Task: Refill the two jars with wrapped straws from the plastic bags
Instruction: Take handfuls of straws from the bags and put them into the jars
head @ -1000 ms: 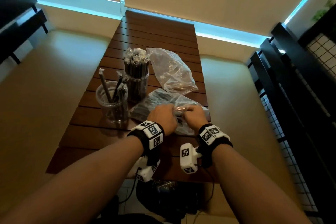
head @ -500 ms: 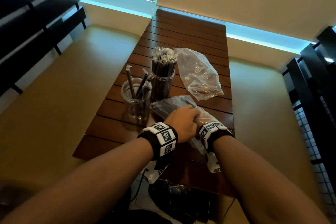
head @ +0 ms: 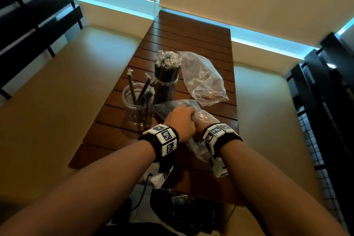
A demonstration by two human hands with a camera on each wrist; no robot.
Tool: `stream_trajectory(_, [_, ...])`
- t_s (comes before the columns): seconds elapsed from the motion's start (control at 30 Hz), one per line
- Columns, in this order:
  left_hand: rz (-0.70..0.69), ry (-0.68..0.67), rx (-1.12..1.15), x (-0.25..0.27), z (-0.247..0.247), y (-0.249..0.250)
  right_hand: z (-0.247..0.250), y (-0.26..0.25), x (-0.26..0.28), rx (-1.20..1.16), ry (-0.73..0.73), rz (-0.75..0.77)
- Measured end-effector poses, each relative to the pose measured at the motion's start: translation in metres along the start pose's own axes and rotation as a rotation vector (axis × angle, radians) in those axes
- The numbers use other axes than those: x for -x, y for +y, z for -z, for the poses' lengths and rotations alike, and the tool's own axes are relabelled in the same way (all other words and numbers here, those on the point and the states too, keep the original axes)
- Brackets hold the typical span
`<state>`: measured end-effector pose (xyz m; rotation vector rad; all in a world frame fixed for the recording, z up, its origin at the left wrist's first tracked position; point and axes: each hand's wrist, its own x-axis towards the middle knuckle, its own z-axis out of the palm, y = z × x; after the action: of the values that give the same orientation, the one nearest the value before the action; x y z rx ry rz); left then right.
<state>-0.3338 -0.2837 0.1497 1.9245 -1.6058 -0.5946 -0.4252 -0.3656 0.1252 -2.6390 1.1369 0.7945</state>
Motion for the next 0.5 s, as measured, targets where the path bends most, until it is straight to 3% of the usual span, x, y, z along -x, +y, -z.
stream_trajectory(0.17, [0.105,-0.017,0.009,-0.007,0.002,0.008,0.03,0.016,0.025,0.125,0.139,0.068])
stream_trajectory(0.3, [0.16,-0.049,-0.021,-0.012,-0.001,0.016,0.07,0.03,0.075,0.223,0.052,-0.062])
stream_trajectory(0.43, [0.222,-0.138,-0.083,-0.021,-0.007,0.013,0.121,0.034,0.126,0.432,0.102,-0.147])
stream_trajectory(0.5, [0.239,-0.209,-0.142,-0.026,-0.011,0.008,0.151,0.034,0.147,0.458,0.052,-0.205])
